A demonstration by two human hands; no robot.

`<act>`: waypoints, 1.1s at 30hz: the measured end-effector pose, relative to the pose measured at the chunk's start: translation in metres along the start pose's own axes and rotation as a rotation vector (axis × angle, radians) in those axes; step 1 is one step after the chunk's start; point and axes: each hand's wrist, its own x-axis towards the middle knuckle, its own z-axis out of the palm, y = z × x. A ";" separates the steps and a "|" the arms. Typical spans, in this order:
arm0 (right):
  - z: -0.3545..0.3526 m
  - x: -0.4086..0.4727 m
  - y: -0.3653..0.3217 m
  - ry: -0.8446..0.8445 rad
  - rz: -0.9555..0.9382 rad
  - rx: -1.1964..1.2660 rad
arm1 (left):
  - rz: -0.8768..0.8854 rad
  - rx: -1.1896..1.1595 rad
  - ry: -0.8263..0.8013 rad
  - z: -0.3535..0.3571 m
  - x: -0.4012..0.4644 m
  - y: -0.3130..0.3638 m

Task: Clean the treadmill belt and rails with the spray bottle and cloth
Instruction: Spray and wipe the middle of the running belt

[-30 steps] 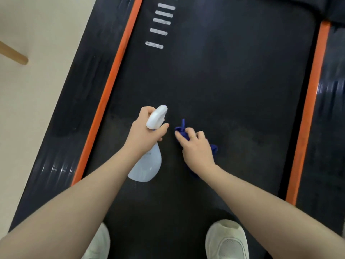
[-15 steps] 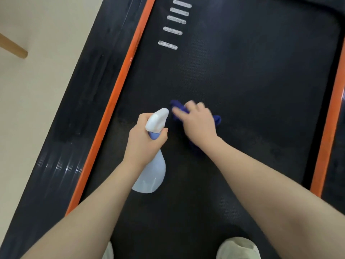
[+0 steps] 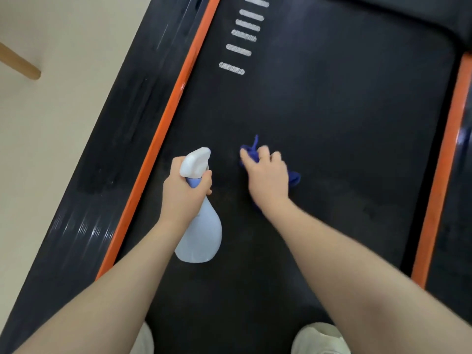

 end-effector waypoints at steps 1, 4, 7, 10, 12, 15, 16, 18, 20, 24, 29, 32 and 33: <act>-0.001 -0.018 -0.008 -0.078 -0.114 0.028 | 0.000 0.000 0.002 0.000 -0.001 0.002; 0.002 -0.031 -0.001 -0.207 -0.457 -0.008 | 0.004 0.008 -0.007 0.002 -0.004 0.005; -0.007 0.018 0.014 -0.003 -0.151 -0.058 | -0.008 -0.011 -0.011 0.007 -0.007 0.002; -0.005 0.030 0.017 -0.119 0.116 0.003 | -0.005 -0.003 -0.040 0.010 -0.009 -0.002; -0.003 0.007 0.003 -0.079 0.034 0.066 | 0.000 -0.006 -0.055 0.009 -0.010 -0.003; 0.010 -0.035 -0.003 -0.093 -0.407 0.066 | 0.003 -0.006 -0.052 0.009 -0.012 -0.005; 0.012 -0.033 0.005 -0.075 -0.478 0.018 | -0.008 -0.012 -0.048 0.009 -0.013 -0.006; 0.005 -0.015 0.028 -0.014 -0.297 0.014 | -0.025 -0.015 -0.038 0.009 -0.014 -0.008; 0.000 0.001 0.046 0.040 0.060 0.046 | -0.015 0.000 -0.041 0.011 -0.014 -0.010; 0.008 -0.040 0.041 0.026 -0.113 0.104 | 0.011 0.032 -0.074 0.016 -0.013 -0.006; -0.002 -0.034 0.077 -0.117 -0.335 0.122 | 0.053 0.054 -0.197 0.024 -0.020 -0.002; -0.004 -0.024 0.098 -0.058 0.244 0.114 | 0.113 0.092 -0.278 0.025 -0.031 0.001; -0.005 -0.035 0.093 -0.050 0.299 0.116 | 0.120 0.102 -0.289 0.025 -0.033 0.002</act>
